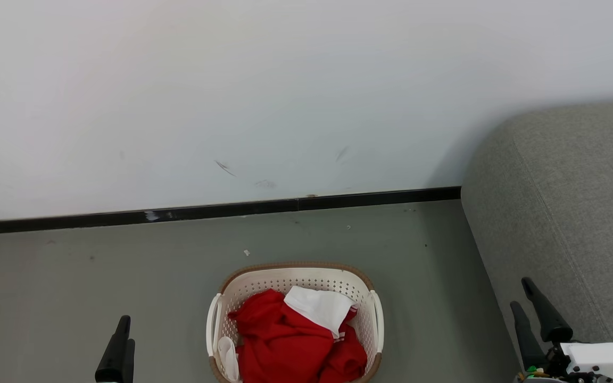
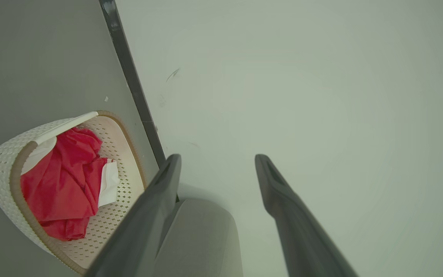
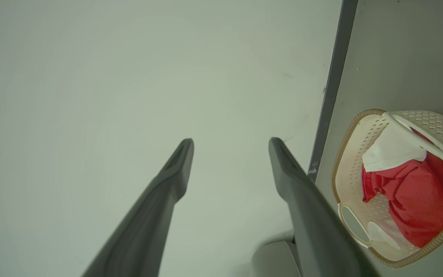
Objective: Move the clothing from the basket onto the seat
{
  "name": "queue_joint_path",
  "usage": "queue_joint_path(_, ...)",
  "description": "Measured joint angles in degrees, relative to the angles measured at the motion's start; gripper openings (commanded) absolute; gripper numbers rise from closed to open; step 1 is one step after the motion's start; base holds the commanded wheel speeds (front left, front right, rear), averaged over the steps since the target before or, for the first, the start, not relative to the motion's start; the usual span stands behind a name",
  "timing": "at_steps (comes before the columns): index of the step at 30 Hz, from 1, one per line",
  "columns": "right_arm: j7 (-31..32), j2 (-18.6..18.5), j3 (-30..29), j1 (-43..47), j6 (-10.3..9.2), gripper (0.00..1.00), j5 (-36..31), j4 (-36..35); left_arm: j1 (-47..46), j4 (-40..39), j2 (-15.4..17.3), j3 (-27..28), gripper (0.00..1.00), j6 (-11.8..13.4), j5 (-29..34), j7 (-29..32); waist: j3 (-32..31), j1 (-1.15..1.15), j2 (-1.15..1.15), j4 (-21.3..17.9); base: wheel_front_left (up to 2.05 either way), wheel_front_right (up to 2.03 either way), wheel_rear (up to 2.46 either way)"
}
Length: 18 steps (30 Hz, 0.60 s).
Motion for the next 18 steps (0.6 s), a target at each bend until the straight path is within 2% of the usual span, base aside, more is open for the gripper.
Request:
queue_joint_path(5,-1.11,-0.04,0.59,0.01,0.00,1.00,-1.94,-0.56,0.00,-0.41,0.05,-0.37,1.00,0.00,1.44,-0.96,0.07,0.00,0.00,0.00,0.00,0.00,0.00)
queue_joint_path(12,-2.77,-0.77,0.80,0.03,0.00,1.00,-8.22,-1.85,0.00,-1.00,0.65,-1.30,1.00,0.00,4.88,-2.81,0.13,0.04,0.00,-0.03,0.00,0.00,0.00)
queue_joint_path(18,-3.98,-1.66,1.16,0.03,-0.01,1.00,-15.21,-3.05,0.00,-1.33,1.75,-1.99,1.00,0.00,9.32,-4.00,0.08,0.23,0.00,-0.05,0.00,0.00,0.00)
